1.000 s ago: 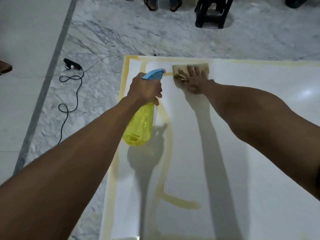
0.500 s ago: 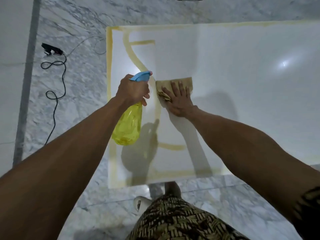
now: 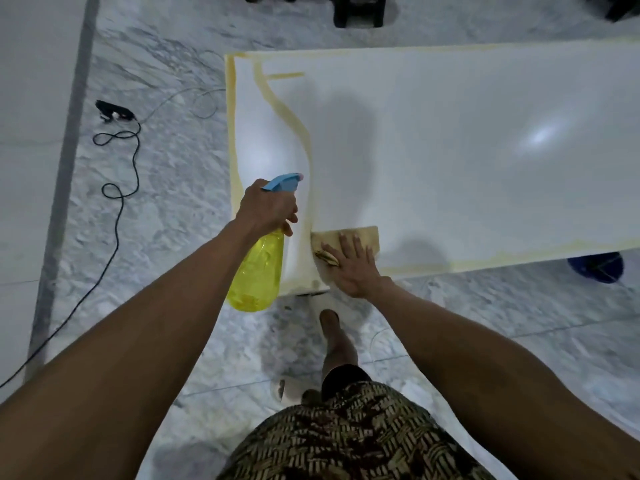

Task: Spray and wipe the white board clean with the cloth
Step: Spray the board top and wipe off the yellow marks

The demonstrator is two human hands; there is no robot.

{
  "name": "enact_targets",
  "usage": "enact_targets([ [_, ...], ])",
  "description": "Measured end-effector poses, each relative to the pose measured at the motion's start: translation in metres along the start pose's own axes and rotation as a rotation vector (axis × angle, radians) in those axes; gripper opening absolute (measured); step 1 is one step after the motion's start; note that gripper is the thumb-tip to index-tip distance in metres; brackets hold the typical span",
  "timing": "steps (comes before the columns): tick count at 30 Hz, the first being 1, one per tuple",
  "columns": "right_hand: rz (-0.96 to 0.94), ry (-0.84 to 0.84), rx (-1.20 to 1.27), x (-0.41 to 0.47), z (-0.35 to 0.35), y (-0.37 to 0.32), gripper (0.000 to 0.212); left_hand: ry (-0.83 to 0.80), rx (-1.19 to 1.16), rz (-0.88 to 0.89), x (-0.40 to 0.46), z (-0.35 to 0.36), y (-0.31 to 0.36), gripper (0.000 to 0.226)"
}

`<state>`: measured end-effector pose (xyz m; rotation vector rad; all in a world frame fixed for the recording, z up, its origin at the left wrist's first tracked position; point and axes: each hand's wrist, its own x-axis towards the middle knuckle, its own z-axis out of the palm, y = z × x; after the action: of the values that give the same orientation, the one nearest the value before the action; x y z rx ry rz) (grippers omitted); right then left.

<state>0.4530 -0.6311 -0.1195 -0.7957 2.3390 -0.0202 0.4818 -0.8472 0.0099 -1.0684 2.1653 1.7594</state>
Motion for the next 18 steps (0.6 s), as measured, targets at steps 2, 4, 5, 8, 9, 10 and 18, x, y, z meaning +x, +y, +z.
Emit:
enact_targets([
  [2, 0.058, -0.138, 0.128, -0.004, -0.002, -0.005, 0.066, 0.002, -0.014, 0.029, -0.014, -0.003, -0.001, 0.052],
  [4, 0.13, -0.216, 0.317, -0.01, -0.018, -0.011, 0.086, 0.002, -0.026, 0.061, -0.022, -0.009, 0.002, 0.049],
  [5, 0.154, -0.219, 0.455, -0.014, -0.029, -0.012, 0.086, -0.001, -0.023, 0.071, -0.025, -0.011, 0.005, 0.044],
  [8, 0.166, -0.137, 0.786, -0.011, -0.082, -0.013, 0.05, 0.029, 0.013, 0.113, -0.026, -0.023, 0.023, 0.033],
  [9, 0.135, -0.098, 0.831, -0.008, -0.102, -0.012, 0.043, 0.042, 0.015, 0.123, -0.024, -0.027, 0.03, 0.032],
  [10, 0.103, -0.063, 0.878, -0.001, -0.119, -0.011, 0.037, 0.057, 0.014, 0.133, -0.02, -0.031, 0.038, 0.032],
  [18, 0.034, 0.19, 0.909, 0.102, -0.24, -0.027, 0.044, 0.089, -0.063, 0.138, 0.041, -0.055, 0.084, 0.043],
])
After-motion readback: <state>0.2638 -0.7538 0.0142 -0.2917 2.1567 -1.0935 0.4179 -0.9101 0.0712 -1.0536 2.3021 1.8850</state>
